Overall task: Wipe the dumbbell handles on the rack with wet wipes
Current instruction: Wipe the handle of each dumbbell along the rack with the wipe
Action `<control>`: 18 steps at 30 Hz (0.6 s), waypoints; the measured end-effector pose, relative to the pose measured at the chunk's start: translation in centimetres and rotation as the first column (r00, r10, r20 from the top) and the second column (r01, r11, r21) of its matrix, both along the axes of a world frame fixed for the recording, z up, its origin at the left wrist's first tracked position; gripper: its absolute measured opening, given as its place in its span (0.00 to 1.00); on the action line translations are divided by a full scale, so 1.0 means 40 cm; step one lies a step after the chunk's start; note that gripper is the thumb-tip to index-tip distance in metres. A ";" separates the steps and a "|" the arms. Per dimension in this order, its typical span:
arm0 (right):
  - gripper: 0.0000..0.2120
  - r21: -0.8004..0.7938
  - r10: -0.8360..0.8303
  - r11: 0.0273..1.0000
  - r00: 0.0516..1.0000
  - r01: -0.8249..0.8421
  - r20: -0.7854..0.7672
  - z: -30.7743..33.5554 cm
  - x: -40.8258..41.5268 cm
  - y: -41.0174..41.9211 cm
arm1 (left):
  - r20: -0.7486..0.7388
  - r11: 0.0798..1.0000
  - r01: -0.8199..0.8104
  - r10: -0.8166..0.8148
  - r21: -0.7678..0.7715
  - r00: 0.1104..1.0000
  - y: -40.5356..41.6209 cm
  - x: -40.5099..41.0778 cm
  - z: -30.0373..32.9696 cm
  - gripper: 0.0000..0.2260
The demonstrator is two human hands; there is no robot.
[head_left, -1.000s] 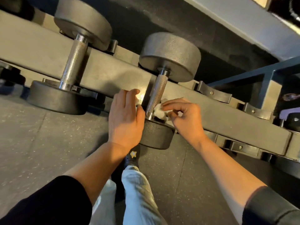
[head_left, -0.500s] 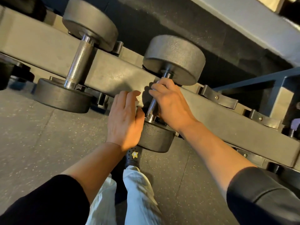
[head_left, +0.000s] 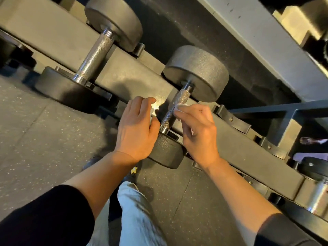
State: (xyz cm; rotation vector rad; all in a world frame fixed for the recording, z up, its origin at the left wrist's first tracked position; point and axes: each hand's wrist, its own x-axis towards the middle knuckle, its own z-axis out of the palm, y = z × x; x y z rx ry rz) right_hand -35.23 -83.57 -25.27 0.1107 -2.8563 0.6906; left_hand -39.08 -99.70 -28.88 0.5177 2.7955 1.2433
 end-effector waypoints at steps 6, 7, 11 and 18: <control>0.16 0.276 0.040 0.957 0.982 -0.092 0.186 -0.033 -0.085 -0.007 | 0.014 1.000 0.012 -0.012 0.007 1.000 0.000 -0.003 0.003 0.16; 0.17 0.316 0.052 0.942 0.978 -0.115 0.201 -0.038 -0.088 -0.004 | 0.014 1.000 0.014 -0.014 0.005 1.000 0.001 -0.004 0.002 0.16; 0.16 0.225 0.055 0.969 0.979 -0.099 0.194 -0.032 -0.091 -0.002 | -0.007 1.000 0.013 -0.013 -0.005 1.000 0.002 -0.002 -0.004 0.16; 0.11 -0.073 -0.231 0.970 0.973 0.230 -0.009 -0.033 0.027 0.028 | -0.036 0.998 0.048 -0.049 -0.028 0.998 0.002 -0.002 0.005 0.15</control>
